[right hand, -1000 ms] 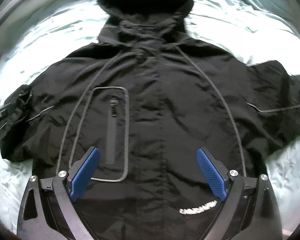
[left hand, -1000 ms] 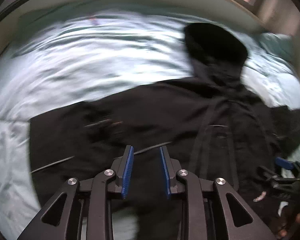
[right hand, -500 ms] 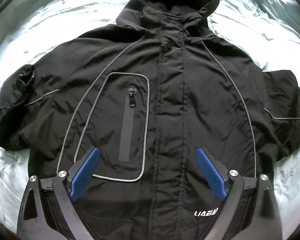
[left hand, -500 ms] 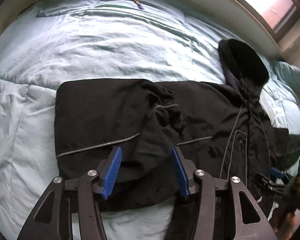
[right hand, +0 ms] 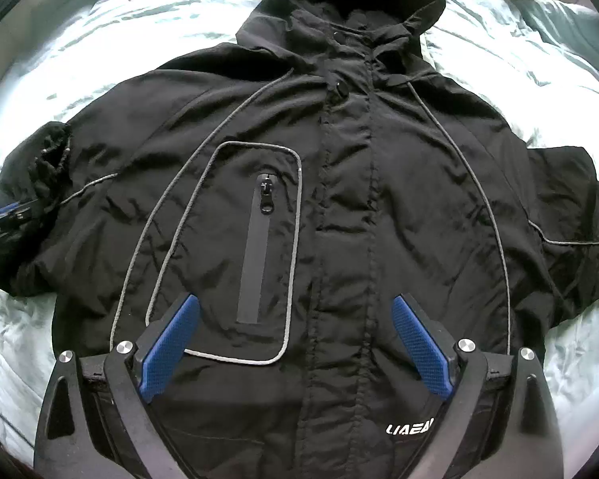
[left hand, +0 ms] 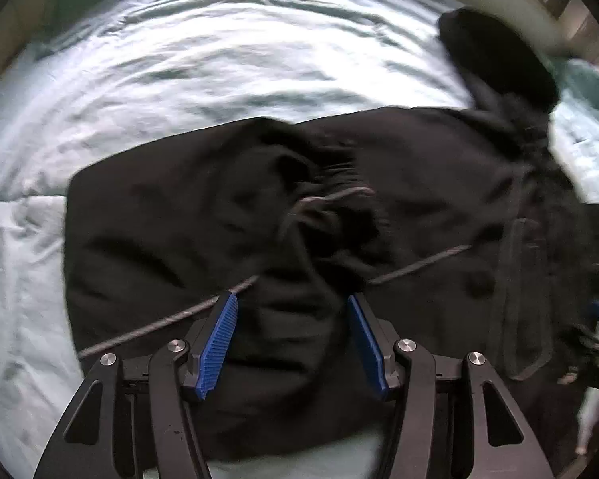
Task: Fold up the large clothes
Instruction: 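Carry the held sleeve across the jacket body with the left tool, release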
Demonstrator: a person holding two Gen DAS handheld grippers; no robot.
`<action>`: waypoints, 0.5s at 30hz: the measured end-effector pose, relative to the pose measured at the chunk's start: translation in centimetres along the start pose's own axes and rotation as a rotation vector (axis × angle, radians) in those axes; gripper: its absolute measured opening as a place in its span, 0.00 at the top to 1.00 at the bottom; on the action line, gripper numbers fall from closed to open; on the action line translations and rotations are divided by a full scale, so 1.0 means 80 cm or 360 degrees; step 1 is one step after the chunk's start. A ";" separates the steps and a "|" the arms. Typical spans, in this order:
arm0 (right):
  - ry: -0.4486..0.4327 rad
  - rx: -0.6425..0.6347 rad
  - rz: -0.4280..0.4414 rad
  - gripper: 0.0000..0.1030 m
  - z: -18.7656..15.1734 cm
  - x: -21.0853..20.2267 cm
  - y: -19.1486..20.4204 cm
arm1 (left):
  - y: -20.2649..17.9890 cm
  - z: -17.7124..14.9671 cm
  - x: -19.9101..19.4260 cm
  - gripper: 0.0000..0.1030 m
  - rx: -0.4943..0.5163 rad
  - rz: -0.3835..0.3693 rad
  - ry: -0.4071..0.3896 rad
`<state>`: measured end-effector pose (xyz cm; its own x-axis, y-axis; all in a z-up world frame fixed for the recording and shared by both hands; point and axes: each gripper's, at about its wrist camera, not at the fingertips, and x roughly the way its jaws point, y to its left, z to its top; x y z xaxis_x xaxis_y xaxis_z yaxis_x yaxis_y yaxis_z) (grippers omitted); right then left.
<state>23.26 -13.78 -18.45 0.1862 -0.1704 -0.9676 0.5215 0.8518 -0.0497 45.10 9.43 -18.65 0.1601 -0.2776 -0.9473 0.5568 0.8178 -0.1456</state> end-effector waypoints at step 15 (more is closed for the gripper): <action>0.0000 0.0022 0.0025 0.05 -0.007 0.004 -0.004 | -0.042 -0.009 0.030 0.79 0.0239 0.0343 -0.0043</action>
<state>22.70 -13.83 -18.89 0.1945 -0.1571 -0.9682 0.5301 0.8474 -0.0310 43.01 6.41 -20.67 0.3087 -0.1200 -0.9436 0.6220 0.7760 0.1048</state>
